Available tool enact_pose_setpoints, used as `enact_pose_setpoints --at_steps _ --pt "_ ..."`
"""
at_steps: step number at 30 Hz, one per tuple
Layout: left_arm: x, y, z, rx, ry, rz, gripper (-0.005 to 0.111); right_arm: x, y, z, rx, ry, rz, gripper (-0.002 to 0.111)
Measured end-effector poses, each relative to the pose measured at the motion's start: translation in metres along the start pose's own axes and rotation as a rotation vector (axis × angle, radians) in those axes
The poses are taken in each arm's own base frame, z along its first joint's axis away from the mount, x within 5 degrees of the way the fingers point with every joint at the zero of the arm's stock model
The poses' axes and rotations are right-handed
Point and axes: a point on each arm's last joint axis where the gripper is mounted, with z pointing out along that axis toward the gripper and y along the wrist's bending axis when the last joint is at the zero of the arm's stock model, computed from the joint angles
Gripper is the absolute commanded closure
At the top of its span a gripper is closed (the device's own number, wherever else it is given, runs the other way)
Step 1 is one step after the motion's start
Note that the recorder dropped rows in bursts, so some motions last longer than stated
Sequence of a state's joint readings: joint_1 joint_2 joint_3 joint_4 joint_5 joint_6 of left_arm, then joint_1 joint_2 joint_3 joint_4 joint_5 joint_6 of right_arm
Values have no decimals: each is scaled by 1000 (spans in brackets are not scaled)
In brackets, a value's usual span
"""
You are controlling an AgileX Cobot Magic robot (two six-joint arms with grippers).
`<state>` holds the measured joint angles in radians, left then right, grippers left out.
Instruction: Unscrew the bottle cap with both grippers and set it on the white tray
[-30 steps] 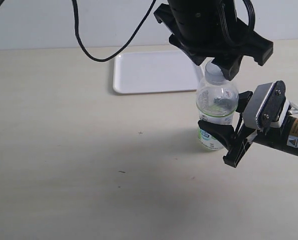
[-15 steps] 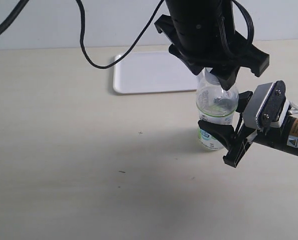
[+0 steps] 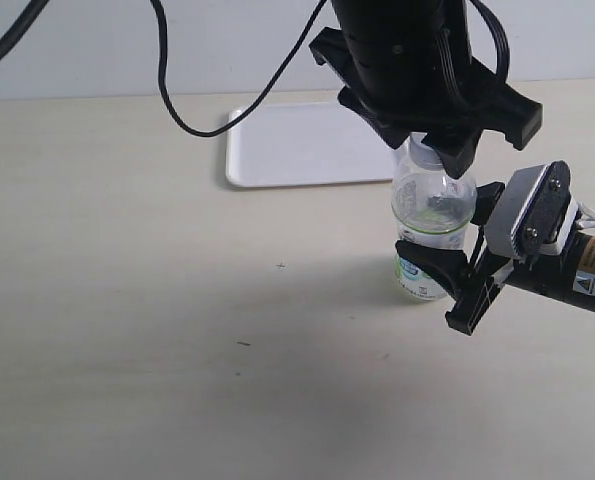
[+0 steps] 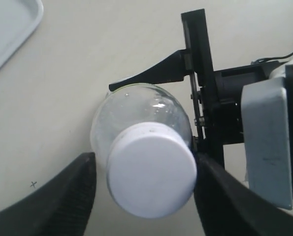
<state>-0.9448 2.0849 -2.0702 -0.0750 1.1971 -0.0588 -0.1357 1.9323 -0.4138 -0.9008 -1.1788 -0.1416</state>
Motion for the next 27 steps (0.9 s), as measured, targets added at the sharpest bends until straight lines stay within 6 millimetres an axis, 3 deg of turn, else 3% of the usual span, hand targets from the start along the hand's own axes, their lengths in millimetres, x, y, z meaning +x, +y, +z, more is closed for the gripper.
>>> enact_pose_setpoints --at_steps 16,27 --pt "-1 -2 0 27 -8 -11 50 0 0 0 2 0 13 108" --pt "-5 -3 -5 29 -35 -9 57 0 0 0 4 0 20 108"
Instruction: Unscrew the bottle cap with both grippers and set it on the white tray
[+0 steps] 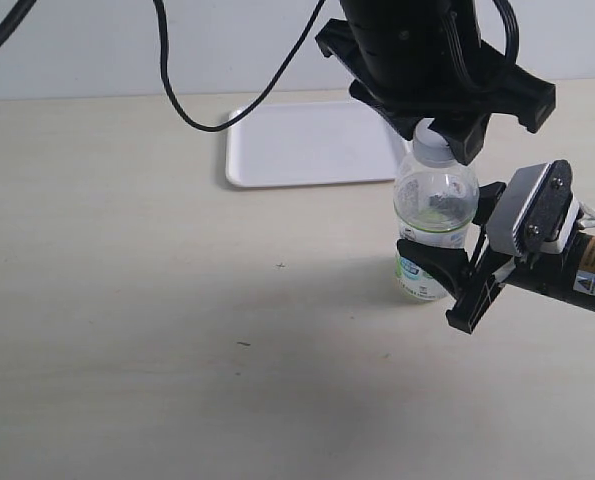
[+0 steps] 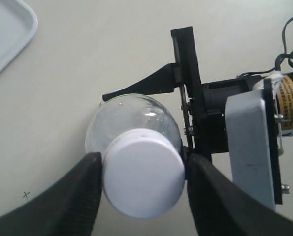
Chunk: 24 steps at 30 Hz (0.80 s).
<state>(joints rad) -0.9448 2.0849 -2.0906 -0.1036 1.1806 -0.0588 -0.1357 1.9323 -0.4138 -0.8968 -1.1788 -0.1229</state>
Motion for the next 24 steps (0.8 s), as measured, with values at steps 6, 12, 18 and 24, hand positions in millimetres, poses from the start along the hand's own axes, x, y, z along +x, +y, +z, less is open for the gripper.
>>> enact_pose_setpoints --at_steps 6,12,18,24 --pt "0 0 0 -2 0 1 57 0 0 0 0 0 0 108" --pt "0 0 0 -5 0 2 80 0 0 0 0 0 0 108" --pt "0 0 0 -5 2 2 107 0 0 0 0 0 0 108" --pt "0 0 0 -5 2 2 107 0 0 0 0 0 0 108"
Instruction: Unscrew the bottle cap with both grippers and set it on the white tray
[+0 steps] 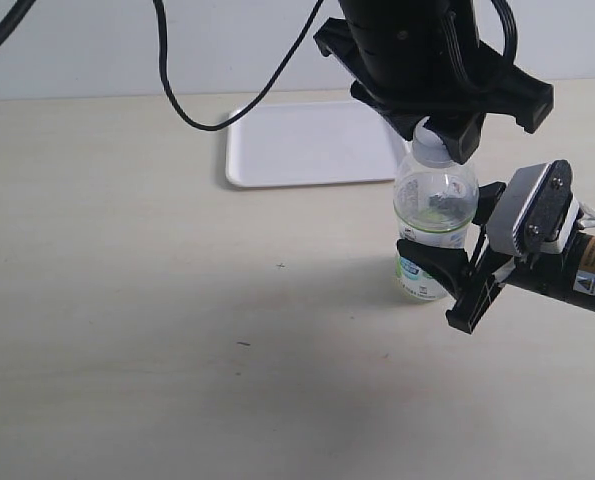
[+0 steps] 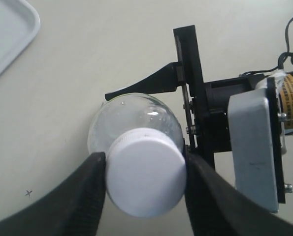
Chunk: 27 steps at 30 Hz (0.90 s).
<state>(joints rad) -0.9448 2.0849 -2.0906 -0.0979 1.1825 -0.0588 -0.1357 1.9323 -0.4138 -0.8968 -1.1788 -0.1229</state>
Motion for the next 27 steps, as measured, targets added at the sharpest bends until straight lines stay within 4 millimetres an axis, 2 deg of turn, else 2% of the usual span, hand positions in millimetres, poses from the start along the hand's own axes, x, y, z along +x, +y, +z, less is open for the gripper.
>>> enact_pose_setpoints --at_steps 5,18,27 --pt "0 0 0 -2 4 -43 107 0 0 0 -2 0 -1 108" --pt "3 1 -2 -14 29 -341 107 0 1 0 -9 -3 -6 108" --pt "4 1 -3 -20 32 -627 107 0 0 0 -2 -3 -3 108"
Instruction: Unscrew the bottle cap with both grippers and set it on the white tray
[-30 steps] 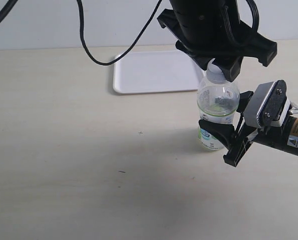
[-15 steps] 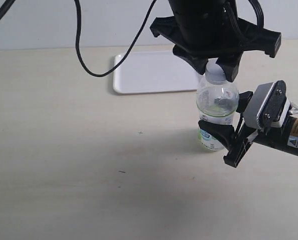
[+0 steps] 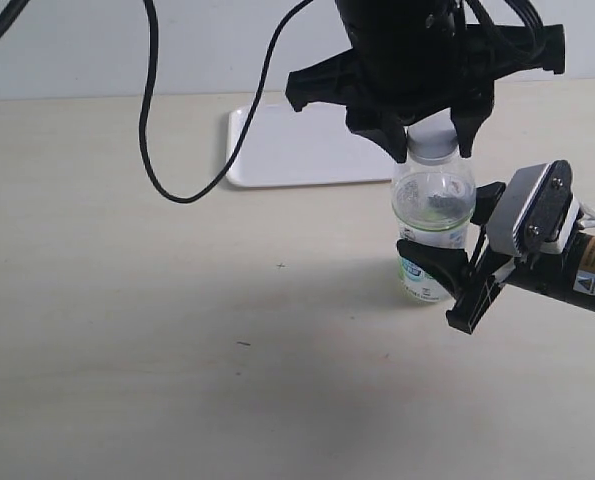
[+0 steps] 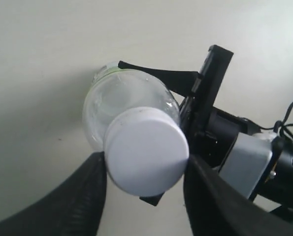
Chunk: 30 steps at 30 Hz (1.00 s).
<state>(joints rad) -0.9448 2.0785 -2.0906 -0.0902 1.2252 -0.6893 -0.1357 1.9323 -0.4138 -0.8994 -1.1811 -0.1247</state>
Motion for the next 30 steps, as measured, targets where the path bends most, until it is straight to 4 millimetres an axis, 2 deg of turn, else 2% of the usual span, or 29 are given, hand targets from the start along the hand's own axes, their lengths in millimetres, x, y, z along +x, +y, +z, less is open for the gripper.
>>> enact_pose_setpoints --at_steps 8,14,19,22,24,26,28,30 --pt "0 0 0 -7 -7 -228 107 0 -1 0 9 1 7 108" --pt "-1 1 0 -10 -10 -254 107 0 -1 0 11 1 8 108" --pt "-1 1 0 -11 -11 -206 104 0 -1 0 13 2 9 108" --pt "-1 1 0 -12 -12 -147 83 0 -1 0 15 2 13 108" --pt "-2 2 0 -13 -11 -105 62 0 -2 0 17 2 14 108" --pt "-1 2 0 -15 -9 -60 34 0 -2 0 19 2 16 108" --pt "-2 3 0 -21 -14 -9 15 0 -1 0 16 0 12 108" --pt "-4 5 0 -34 -26 59 11 0 -1 0 13 0 9 108"
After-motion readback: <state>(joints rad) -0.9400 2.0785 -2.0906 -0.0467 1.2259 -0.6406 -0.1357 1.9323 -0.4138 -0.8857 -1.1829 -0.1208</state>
